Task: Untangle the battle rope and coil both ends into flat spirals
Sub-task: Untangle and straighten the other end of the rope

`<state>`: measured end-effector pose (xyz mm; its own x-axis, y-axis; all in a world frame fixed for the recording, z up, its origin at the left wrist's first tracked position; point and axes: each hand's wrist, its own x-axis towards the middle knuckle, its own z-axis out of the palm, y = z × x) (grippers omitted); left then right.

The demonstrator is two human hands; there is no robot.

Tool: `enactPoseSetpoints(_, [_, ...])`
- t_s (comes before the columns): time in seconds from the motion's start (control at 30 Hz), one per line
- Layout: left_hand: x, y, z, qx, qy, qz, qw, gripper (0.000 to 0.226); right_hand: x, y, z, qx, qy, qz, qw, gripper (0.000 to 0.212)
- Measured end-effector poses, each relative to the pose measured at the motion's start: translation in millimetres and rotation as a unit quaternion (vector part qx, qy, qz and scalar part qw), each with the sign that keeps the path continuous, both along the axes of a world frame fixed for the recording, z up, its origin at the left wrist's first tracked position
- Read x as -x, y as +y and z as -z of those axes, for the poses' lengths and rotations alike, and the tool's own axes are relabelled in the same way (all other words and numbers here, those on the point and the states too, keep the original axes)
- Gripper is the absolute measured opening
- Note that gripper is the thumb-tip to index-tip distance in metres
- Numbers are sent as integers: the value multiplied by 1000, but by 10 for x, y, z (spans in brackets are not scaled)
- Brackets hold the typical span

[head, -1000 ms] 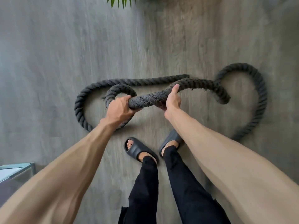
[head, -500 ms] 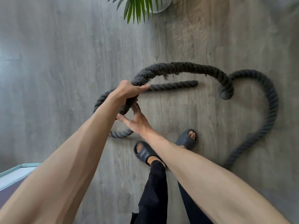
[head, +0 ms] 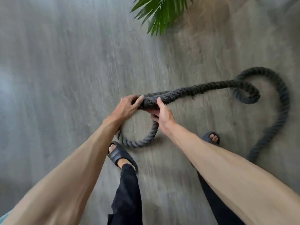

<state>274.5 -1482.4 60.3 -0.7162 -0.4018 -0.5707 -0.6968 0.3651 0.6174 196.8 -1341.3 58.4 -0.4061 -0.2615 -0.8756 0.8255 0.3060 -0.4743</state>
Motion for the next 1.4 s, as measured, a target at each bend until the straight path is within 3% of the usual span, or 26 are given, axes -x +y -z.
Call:
enactPoseSetpoints(0.17, [-114,-390,237,101,32,241,965,56,-139,-265,65,-14,-3,67,998,50])
enactPoseSetpoints(0.23, [-140,-500,234,156,54,298,940,51,-181,-300,77,-27,-10,91,995,52])
enactPoseSetpoints(0.3, [-149,-489,207,224,55,320,919,50,-282,-335,40,-31,-11,126,991,54])
enactPoseSetpoints(0.4, [-160,-434,148,275,-37,292,915,57,-529,-339,-10,-64,13,122,990,48])
enactPoseSetpoints(0.47, [-141,-445,105,250,-100,267,925,66,-740,-253,24,-95,23,53,994,39])
enactPoseSetpoints(0.6, [-7,-588,7,137,-214,145,956,79,-1184,-81,48,-89,-117,66,987,26])
enactPoseSetpoints(0.77, [62,-755,10,-37,-253,-11,967,61,-1671,-103,103,-73,-200,73,974,29])
enactPoseSetpoints(0.87, [63,-920,158,-135,-273,-62,950,42,-1885,-247,237,-15,-286,208,935,54])
enactPoseSetpoints(1.0, [101,-1310,297,-226,-346,-60,909,40,-2049,-705,518,31,-325,386,863,69])
enactPoseSetpoints(1.07, [72,-1601,354,-247,-377,-50,892,40,-2095,-1001,705,49,-319,480,816,70])
enactPoseSetpoints(1.2, [70,-2074,544,-243,-402,-30,882,39,-2099,-1521,1029,82,-294,578,757,64])
enactPoseSetpoints(1.4, [-159,-2254,677,-267,-454,-3,850,32,-2349,-1861,1158,140,-264,641,707,50])
